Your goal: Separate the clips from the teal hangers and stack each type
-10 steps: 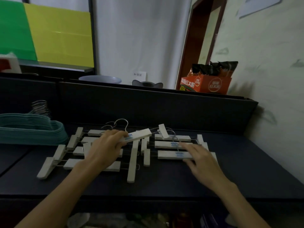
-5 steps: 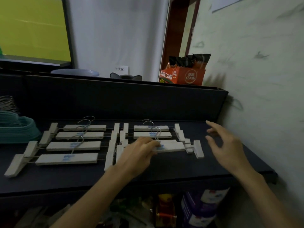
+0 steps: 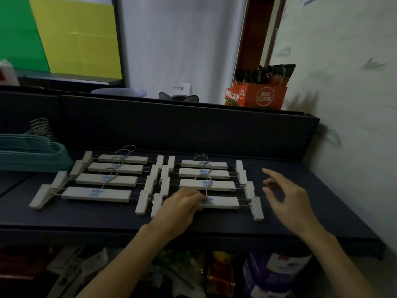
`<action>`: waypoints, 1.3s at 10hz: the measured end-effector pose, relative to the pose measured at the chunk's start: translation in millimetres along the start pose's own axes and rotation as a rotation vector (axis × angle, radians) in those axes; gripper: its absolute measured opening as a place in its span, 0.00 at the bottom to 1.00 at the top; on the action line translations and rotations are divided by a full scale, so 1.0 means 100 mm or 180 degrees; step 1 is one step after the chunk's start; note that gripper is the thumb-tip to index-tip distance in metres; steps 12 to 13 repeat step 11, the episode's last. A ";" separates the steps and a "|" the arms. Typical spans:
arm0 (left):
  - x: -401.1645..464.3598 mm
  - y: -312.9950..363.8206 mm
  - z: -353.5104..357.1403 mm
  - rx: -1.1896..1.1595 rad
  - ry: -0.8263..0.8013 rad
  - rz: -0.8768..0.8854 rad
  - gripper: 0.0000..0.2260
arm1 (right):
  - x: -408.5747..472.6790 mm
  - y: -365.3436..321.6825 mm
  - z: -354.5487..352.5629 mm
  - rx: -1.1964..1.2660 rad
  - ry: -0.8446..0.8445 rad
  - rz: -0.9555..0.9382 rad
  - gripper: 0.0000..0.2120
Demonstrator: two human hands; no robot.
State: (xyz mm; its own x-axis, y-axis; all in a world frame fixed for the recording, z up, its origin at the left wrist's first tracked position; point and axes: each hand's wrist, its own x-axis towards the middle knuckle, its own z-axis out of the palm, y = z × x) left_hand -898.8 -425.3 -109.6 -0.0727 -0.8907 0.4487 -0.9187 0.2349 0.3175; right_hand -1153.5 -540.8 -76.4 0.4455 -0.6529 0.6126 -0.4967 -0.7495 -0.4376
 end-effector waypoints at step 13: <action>0.03 -0.13 -0.37 0.0231 0.0251 -0.0279 0.21 | -0.05 -0.47 0.14 0.0008 0.0099 0.0109 0.21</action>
